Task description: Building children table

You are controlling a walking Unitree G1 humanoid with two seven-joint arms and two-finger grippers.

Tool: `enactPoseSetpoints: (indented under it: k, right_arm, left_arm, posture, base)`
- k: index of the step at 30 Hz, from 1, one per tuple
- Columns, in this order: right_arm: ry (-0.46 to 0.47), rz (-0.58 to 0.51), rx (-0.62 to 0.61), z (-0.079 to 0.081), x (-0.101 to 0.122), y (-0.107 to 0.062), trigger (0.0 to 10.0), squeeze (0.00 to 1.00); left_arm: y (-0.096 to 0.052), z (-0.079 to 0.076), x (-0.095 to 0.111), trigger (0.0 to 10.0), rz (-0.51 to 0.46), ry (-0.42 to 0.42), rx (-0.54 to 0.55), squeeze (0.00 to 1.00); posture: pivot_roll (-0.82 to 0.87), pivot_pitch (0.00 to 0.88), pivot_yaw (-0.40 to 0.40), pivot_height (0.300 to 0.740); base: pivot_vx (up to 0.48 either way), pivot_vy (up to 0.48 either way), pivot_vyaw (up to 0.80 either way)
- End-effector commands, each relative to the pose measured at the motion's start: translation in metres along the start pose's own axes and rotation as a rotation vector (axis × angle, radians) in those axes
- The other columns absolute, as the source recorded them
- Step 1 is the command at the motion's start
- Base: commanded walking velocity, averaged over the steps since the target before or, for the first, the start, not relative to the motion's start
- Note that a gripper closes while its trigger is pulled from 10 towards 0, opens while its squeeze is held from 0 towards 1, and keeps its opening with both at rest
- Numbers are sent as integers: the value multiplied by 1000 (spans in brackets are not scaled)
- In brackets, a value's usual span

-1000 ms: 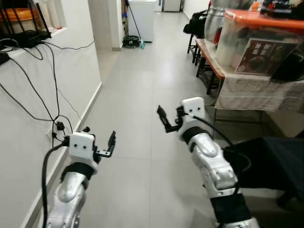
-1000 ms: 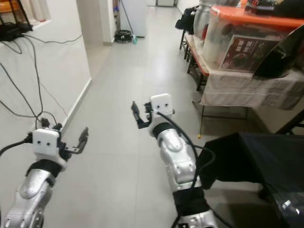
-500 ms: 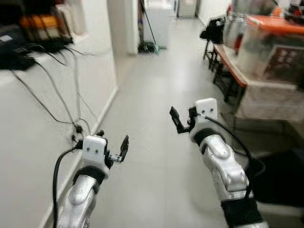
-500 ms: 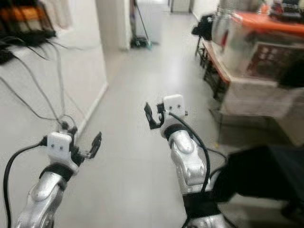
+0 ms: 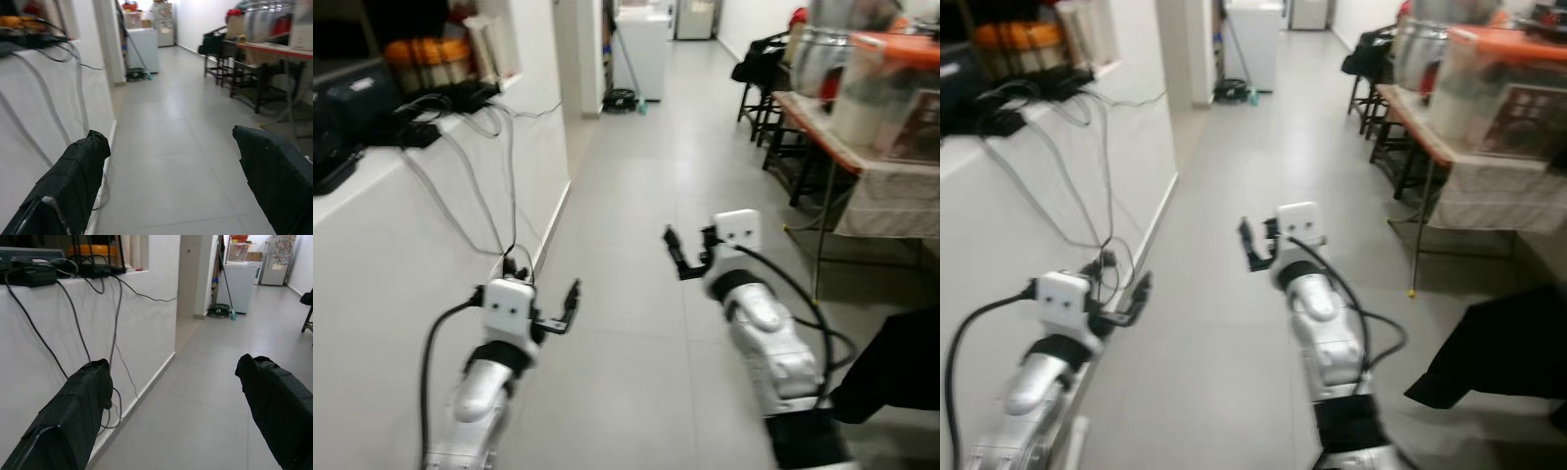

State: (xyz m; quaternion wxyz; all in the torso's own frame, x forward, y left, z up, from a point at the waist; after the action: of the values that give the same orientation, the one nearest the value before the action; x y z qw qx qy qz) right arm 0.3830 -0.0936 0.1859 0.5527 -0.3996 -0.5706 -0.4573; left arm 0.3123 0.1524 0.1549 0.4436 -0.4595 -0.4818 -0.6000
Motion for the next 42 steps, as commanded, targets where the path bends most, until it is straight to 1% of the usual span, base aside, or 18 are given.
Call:
enactPoseSetpoints:
  k: [1, 5, 17, 27, 34, 39, 42]
  right_arm:
    - [-8, 0, -36, -12, 0, -2, 10000, 0]
    - [-1, -1, -38, -13, -1, -2, 10000, 0]
    - [1, 3, -40, -13, -2, -3, 10000, 0]
    - [3, 5, -41, -12, -3, -3, 10000, 0]
    - [35, 25, -56, -15, -7, -2, 10000, 0]
    - [30, 23, -56, -16, -7, -2, 10000, 0]
    - [27, 19, -57, -16, -6, -2, 10000, 0]
  left_arm:
    - [1, -7, -2, 10000, 5, -20, -22, 0]
    - [1, -7, -1, 10000, 3, -18, -21, 0]
    - [1, -7, 4, 10000, -23, -17, -21, 0]
    - [2, -8, 5, 10000, -29, -21, -23, 0]
    - [1, -10, 4, 10000, -28, -21, -26, 0]
    - [0, -12, 4, 10000, -27, -20, -31, 0]
    - [1, -12, 1, 10000, -16, -23, -23, 0]
  posture:
    - [94, 0, -42, 740]
    - [97, 0, -42, 740]
    - [94, 0, -41, 740]
    - [92, 0, -40, 740]
    - [91, 0, -41, 740]
    - [88, 0, -41, 740]
    - [87, 0, -42, 740]
  base:
    - [0, 480, 0]
    - [0, 454, 0]
    - [0, 0, 0]
    - [430, 0, 0]
    - [480, 0, 0]
    - [480, 0, 0]
    - [0, 0, 0]
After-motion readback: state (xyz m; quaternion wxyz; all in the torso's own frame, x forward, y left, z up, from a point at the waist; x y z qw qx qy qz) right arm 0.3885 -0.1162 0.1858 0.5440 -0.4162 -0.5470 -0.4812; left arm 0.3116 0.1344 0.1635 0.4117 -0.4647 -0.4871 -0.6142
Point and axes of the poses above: a point about 5 cm out from each wrist's last joint towards the gripper, its own y axis pointing out of the wrist towards the gripper, its own x axis along the axis of the wrist's last joint, z = x × y, the point moved 6 cm from there along y, pointing out of the wrist towards the gripper, and after that the axes turned 4 degrees about y, right-handed, at the moved point
